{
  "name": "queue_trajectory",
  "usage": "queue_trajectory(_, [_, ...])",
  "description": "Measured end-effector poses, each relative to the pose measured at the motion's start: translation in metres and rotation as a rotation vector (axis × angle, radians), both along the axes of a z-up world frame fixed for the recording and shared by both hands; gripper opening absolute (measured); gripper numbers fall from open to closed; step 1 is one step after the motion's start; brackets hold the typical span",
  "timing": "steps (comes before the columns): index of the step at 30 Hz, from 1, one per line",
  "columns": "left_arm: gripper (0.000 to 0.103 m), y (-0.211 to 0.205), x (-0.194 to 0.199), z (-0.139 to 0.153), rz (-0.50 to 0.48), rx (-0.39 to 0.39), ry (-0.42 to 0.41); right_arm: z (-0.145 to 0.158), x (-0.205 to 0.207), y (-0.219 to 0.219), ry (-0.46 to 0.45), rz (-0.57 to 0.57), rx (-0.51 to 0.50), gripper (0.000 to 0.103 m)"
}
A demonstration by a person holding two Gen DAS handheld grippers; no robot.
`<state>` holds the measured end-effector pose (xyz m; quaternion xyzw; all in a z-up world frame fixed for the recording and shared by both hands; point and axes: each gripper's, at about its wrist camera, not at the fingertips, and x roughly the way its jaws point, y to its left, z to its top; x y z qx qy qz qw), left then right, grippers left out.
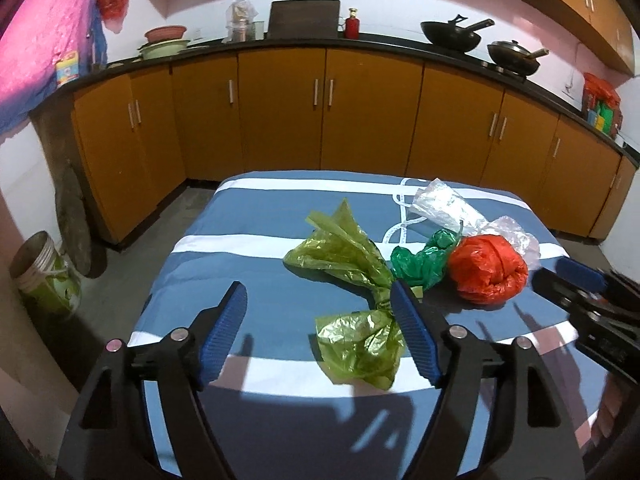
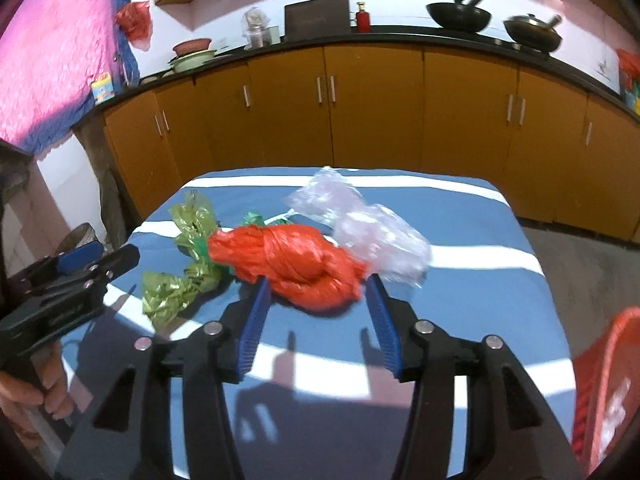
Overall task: Collect trash
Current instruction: 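Move both open tools back to the bags on the table, then close the right tool on a knotted red bag while the left tool grasps a green bag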
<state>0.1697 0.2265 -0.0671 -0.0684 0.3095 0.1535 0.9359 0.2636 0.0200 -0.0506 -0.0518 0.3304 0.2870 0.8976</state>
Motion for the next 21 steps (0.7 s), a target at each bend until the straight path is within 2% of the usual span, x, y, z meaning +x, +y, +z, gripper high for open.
queue_trajectory(8, [0.076,0.0,0.018,-0.008,-0.056,0.007,0.027,-0.017,0.031,0.026,0.018,0.018,-0.046,0.053])
queue_trajectory(10, [0.076,0.0,0.021,-0.009,-0.062,0.0,0.034,-0.021,0.032,0.027,0.026,0.017,-0.05,0.043])
queue_trajectory(12, [0.076,0.0,0.023,-0.011,-0.068,-0.006,0.042,-0.023,0.031,0.026,0.037,0.026,-0.05,0.025])
queue_trajectory(13, [0.076,-0.001,0.024,-0.012,-0.071,-0.009,0.047,-0.024,0.03,0.025,0.04,0.029,-0.049,0.024])
queue_trajectory(14, [0.076,-0.002,0.025,-0.013,-0.073,-0.012,0.052,-0.024,0.028,0.023,0.044,0.034,-0.046,0.018])
queue_trajectory(21, [0.076,-0.009,0.03,-0.019,-0.087,-0.016,0.09,-0.02,0.008,0.005,0.039,0.041,-0.01,0.015])
